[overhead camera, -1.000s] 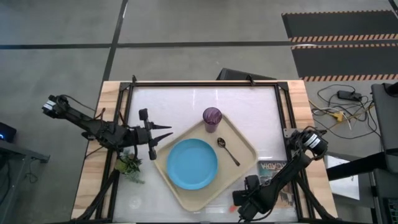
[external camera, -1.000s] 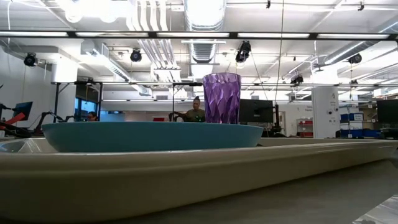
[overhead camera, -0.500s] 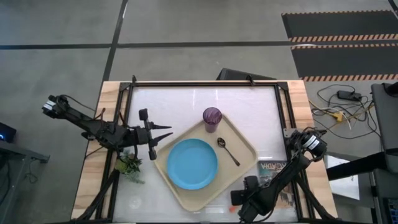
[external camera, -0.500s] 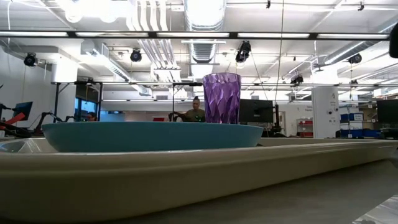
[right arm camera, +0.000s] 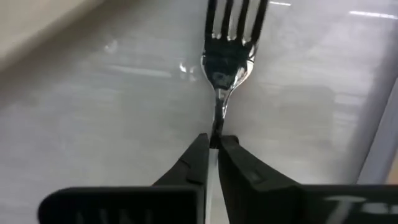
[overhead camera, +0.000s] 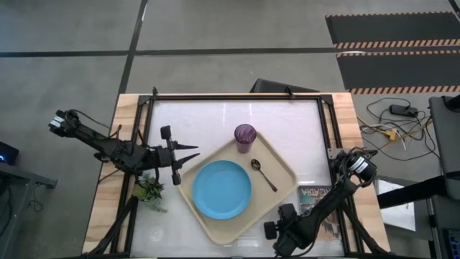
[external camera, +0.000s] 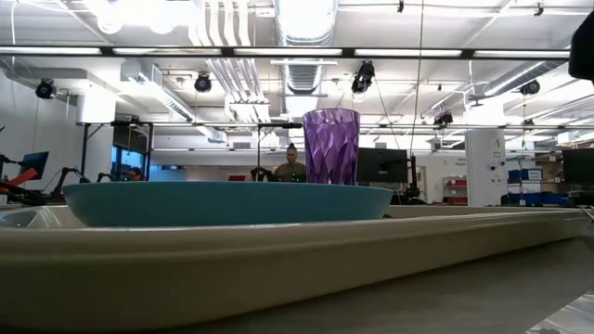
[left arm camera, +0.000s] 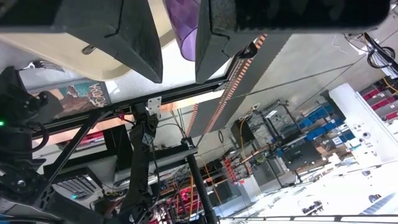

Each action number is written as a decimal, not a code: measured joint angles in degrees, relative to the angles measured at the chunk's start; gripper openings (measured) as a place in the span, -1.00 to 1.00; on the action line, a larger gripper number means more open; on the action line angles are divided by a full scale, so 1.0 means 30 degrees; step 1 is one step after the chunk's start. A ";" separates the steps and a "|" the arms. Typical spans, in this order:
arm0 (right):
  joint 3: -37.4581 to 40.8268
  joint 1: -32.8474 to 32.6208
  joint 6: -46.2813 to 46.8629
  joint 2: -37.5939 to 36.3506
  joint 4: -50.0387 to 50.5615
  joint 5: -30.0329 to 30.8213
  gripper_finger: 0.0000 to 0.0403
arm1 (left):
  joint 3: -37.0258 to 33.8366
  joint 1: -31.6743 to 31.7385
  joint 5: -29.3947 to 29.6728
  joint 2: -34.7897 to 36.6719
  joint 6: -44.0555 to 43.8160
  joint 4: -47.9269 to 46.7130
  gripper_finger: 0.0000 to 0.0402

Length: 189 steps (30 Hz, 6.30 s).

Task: Pick and place plate/cup/fork/spoon on tray
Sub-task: Put the fork beside the black spoon on the light brown tray, then put the orange fork on the right side of the black spoon, then return to Home Position

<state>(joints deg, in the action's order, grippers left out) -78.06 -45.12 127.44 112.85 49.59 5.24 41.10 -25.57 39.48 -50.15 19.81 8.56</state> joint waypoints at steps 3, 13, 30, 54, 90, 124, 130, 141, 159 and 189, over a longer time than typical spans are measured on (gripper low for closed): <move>-0.0153 -0.0044 0.1325 -0.0398 0.0190 0.0893 -0.94 | -0.0015 -0.0006 0.0000 0.0007 0.0000 0.0006 -0.62; -0.1339 -0.0138 0.1064 -0.2337 0.2635 0.0372 -0.95 | -0.0036 0.0001 0.0000 0.0015 0.0007 0.0000 -0.62; -0.1377 0.5422 -1.4917 -0.6311 0.6430 0.0815 -0.96 | -0.0058 -0.0002 0.0000 0.0054 0.0015 -0.0015 -0.62; 0.2147 1.2808 -2.6595 -0.7087 0.4028 -0.0907 -0.96 | -0.0175 -0.0005 0.0001 0.0525 0.0022 -0.0036 -0.62; 0.7002 1.5810 -2.9181 -0.7094 -0.2866 -0.2143 -0.94 | -0.0197 -0.0004 0.0007 0.0525 0.0029 -0.0029 -0.62; 0.8148 1.1405 -4.1593 -1.3172 -1.1291 0.0644 -0.88 | -0.2340 -0.0027 -0.7757 0.3379 0.0363 -0.4619 -0.67; 1.2258 1.1641 -4.6804 -1.6953 -1.8418 -0.1813 -0.96 | -0.4397 0.0266 -0.8553 0.5835 0.1025 -0.2150 -0.92; 1.8141 1.5324 -4.5991 -2.2963 -2.2744 -0.6029 -0.96 | -0.8295 0.1147 -0.7988 1.0844 0.0010 -0.0252 -1.00; 2.3145 1.6730 -4.8480 -3.0166 -2.2788 -0.6734 -0.96 | -1.2796 0.1189 -0.7641 1.6713 -0.0996 0.0495 -1.00; 2.5798 1.6968 -4.8415 -3.7281 -2.3766 -1.0666 -0.96 | -1.3580 0.1196 0.3561 1.5628 0.0089 0.2140 -1.00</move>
<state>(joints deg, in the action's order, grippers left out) -0.67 5.78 -17.80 1.01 -21.71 -26.76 0.36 -21.98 50.17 -3.27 20.08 14.98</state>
